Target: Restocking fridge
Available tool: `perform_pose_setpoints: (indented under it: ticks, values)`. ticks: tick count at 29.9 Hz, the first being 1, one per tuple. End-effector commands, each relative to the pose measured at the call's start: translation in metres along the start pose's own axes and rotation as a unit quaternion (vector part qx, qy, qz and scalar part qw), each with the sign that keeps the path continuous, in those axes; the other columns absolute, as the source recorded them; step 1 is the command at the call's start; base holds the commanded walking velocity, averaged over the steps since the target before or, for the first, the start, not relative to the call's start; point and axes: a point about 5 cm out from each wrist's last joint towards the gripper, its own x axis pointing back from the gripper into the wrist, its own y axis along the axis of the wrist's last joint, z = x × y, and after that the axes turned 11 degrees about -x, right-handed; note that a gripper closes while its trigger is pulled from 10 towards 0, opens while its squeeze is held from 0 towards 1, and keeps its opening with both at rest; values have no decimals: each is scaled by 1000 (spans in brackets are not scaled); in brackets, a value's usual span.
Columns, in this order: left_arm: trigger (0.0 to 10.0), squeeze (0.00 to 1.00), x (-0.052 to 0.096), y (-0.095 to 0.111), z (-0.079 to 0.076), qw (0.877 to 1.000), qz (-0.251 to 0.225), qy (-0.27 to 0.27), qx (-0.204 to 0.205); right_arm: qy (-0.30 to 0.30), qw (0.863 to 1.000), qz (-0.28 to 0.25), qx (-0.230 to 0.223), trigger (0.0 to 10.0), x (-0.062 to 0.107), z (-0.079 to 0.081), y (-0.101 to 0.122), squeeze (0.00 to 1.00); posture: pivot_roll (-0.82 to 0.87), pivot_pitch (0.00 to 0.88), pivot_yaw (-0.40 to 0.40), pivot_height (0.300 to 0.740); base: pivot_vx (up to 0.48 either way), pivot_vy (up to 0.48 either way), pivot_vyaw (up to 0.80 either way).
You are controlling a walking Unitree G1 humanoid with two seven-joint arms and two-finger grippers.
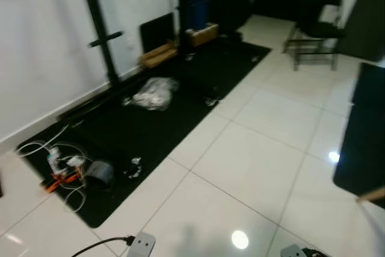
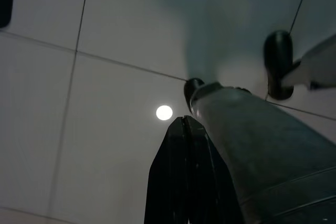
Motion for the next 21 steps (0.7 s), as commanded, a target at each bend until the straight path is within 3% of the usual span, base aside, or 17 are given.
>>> perform_pose_setpoints:
  ticks: [1, 3, 21]
  values:
    - [10000, 0, -1, -1, -8, 1000, 7, -14, -6, -11, 1000, 4, -3, 10000, 1, -7, -3, 0, 60, 0, -15, 740, 251, 0, -800]
    - [10000, 0, -1, -1, -8, 1000, 7, -15, -6, -13, 1000, 4, -7, 10000, 1, -7, -3, 0, 61, 0, -15, 740, 247, 0, -563]
    - [10000, 0, -2, -1, -8, 1000, 6, -15, -3, -19, 1000, -2, -2, 10000, 1, -8, -1, 0, 56, 0, -11, 740, 250, 0, 0]
